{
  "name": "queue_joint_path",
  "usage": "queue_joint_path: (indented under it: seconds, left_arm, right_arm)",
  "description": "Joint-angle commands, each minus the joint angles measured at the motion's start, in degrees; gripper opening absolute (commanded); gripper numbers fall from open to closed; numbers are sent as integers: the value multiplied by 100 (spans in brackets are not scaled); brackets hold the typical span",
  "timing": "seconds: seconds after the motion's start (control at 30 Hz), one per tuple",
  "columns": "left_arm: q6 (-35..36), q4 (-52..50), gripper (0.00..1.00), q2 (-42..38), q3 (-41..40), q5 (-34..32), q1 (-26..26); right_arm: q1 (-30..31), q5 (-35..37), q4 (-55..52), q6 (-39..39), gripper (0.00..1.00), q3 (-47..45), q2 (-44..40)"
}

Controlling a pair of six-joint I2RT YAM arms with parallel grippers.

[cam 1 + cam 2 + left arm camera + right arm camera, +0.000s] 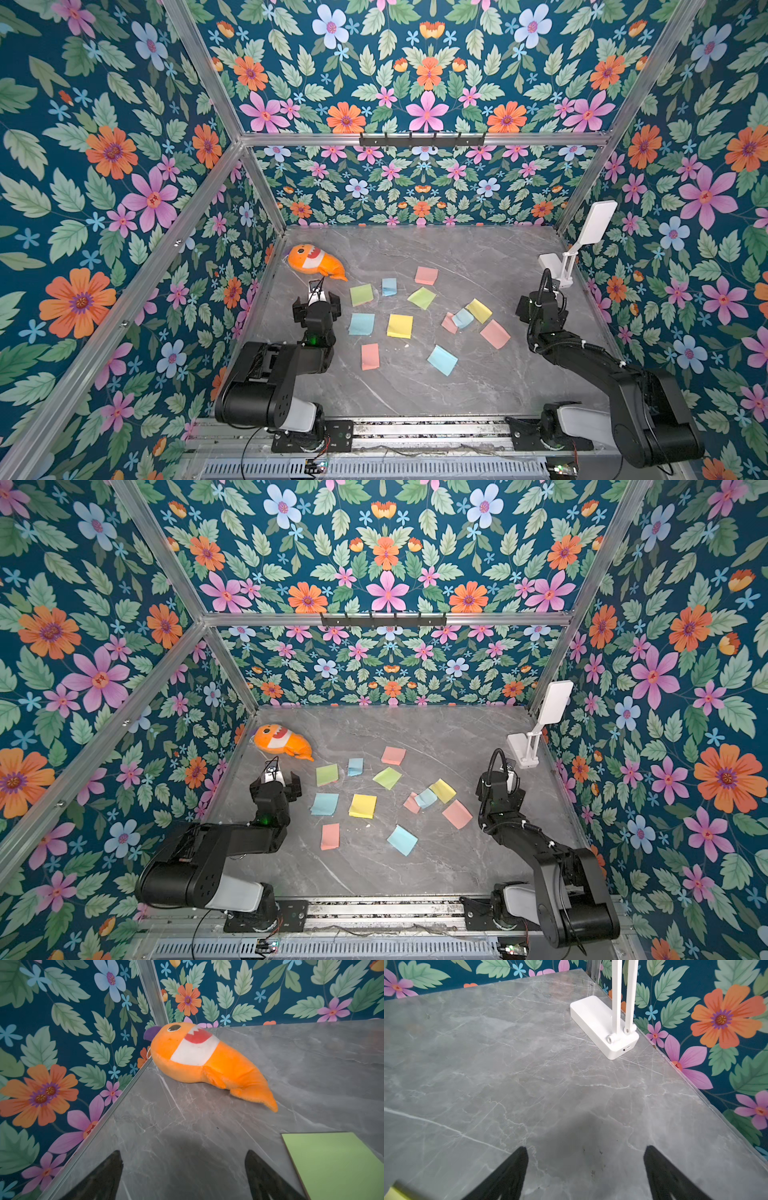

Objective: Tear off pages from different memo pads
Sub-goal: Reset both arms

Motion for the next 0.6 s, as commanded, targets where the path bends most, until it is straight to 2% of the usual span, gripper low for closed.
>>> queue_joint_path:
  seconds: [0.0,0.13,0.17,0.27,0.4,0.5,0.57]
  left_arm:
    - [-68,520,92,274,203,526,106]
    - [-112,684,93,335,135,670,184]
    - [-135,907,93,408,83,687,218]
    - [-272,718,93,472,171,1134,438]
    - [-288,1356,95,715,-17,1509,594]
    - [-314,1122,95,657,13,1503,603]
    - [-314,1163,95,660,-2,1525,603]
  right_arm:
    - [-51,-210,1025,-284,88,-39,156]
    - [-221,-233,691,-192,88,-32,23]
    - [-218,-230,580,-293,88,-30,-24]
    - [-225,-171,611,-620,87,-95,-98]
    - [-329,-504,1660,-716,88,-561,-240]
    - [-571,-957,2305,-525,87,-696,44]
    - [-771,-1316,3335,-493,86,-948,464]
